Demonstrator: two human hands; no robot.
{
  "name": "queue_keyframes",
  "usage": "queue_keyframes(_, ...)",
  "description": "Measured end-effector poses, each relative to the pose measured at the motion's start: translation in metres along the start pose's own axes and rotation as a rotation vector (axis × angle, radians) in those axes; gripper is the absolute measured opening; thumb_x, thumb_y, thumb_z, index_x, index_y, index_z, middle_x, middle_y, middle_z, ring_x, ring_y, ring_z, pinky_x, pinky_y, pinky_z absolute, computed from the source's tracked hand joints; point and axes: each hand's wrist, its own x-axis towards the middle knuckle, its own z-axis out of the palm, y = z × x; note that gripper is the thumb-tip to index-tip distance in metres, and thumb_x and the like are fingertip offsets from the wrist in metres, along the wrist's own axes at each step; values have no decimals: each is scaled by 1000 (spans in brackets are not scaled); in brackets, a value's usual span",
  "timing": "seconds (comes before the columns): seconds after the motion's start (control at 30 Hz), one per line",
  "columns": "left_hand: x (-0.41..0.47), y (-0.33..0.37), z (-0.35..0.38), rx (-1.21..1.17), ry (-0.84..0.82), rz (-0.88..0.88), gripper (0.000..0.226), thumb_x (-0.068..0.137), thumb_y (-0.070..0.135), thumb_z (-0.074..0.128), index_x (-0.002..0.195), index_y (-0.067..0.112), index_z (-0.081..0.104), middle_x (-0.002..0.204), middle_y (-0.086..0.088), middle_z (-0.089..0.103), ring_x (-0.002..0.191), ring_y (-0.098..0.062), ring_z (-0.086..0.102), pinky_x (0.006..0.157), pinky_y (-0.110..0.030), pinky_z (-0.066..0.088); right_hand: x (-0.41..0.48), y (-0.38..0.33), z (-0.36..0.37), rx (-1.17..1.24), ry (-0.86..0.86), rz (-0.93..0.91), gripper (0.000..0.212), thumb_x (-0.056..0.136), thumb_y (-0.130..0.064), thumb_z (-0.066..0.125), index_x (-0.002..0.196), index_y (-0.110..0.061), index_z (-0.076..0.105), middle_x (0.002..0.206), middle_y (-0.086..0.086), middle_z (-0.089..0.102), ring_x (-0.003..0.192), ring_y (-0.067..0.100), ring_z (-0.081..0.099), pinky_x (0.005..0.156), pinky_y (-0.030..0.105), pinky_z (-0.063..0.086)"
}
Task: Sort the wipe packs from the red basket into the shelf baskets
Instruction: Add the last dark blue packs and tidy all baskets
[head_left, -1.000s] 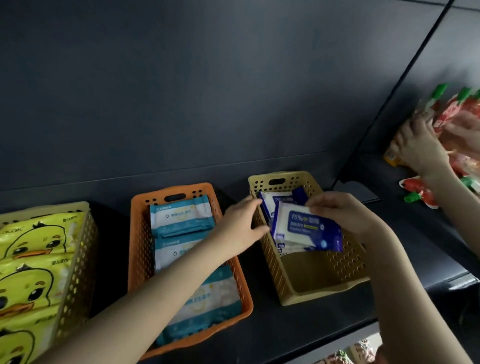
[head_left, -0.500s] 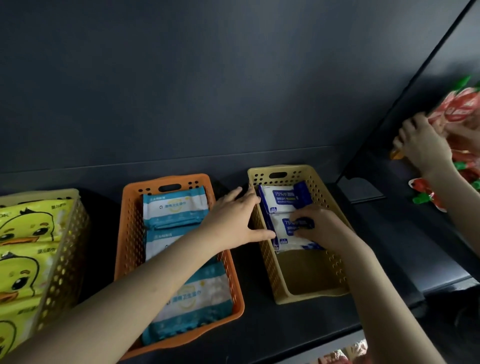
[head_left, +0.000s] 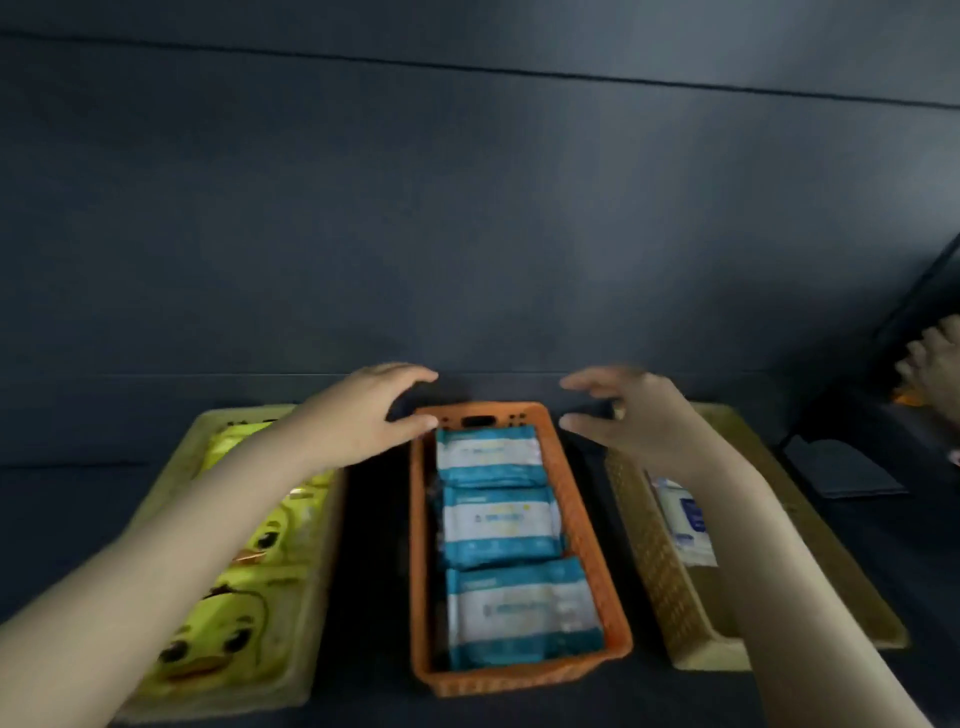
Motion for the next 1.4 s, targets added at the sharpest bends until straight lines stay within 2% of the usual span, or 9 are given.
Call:
queue_keyframes(0.07, -32, -35, -18, -12, 37, -63, 53, 88, 43, 63, 134, 18, 52, 138, 1, 54, 127, -17, 50, 108, -29, 36, 15, -37, 25, 17, -45, -89, 36, 79, -29, 76, 113, -27, 66, 106, -13, 61, 101, 3, 58, 84, 3, 37)
queue_keyframes(0.3, -124, -143, -40, -44, 19, -286, 52, 94, 39, 55, 142, 24, 43, 149, 5, 41, 137, -16, 38, 114, -29, 28, 42, -147, 137, 100, -205, -255, 41, 86, -37, 68, 124, -26, 61, 122, -11, 58, 115, 3, 52, 95, 11, 32)
queue_keyframes(0.4, -142, -172, -30, -116, -6, -360, 61, 97, 39, 48, 152, 25, 25, 159, 2, 21, 146, -18, 20, 118, -32, 15, 47, -182, 187, 91, -320, -235, 53, 91, -47, 57, 140, -32, 46, 142, -13, 43, 131, 1, 37, 105, 13, 24)
queue_keyframes(0.53, -147, -191, -5, -168, -87, -405, 67, 101, 39, 36, 154, 20, 1, 162, -1, 1, 149, -20, 2, 121, -41, 10, 56, -203, 246, -33, -456, -121, 56, 97, -52, 39, 150, -42, 21, 161, -6, 10, 148, 16, 7, 120, 39, 12)
queue_keyframes(0.7, -151, -200, 13, -225, -133, -407, 58, 104, 37, 19, 153, 24, -8, 162, -2, 4, 149, -16, -5, 119, -40, 3, 48, -198, 292, -313, -546, -36, 53, 98, -57, 15, 147, -52, -5, 158, -6, -24, 144, 21, -26, 116, 44, -14)
queue_keyframes(0.87, -149, -198, 9, -202, -187, -392, 57, 105, 35, 16, 152, 24, -15, 162, -6, -1, 148, -18, -10, 119, -38, -2, 44, -194, 299, -474, -604, -71, 53, 96, -60, 6, 142, -54, -20, 146, -6, -45, 132, 22, -45, 110, 49, -24)
queue_keyframes(1.0, -151, -203, 10, -232, -202, -382, 57, 105, 36, 15, 151, 27, -16, 162, -5, 0, 148, -15, -12, 118, -38, -3, 47, -194, 294, -478, -645, -69, 55, 95, -62, 7, 141, -53, -21, 145, -6, -46, 132, 23, -44, 110, 49, -24)
queue_keyframes(1.23, -151, -202, 10, -233, -197, -386, 57, 105, 36, 15, 152, 26, -15, 162, -7, 2, 148, -15, -11, 118, -37, -5, 56, -194, 308, -400, -403, 124, 62, 95, -64, 7, 146, -43, -22, 153, -3, -37, 138, 23, -37, 115, 52, -15)
queue_keyframes(1.4, -150, -201, 9, -221, -204, -412, 57, 104, 38, 14, 151, 27, -16, 162, -10, -1, 148, -19, -10, 118, -38, -5, 59, -192, 304, -450, -540, 144, 65, 93, -67, 6, 143, -42, -28, 151, 3, -39, 140, 29, -32, 115, 52, -15)
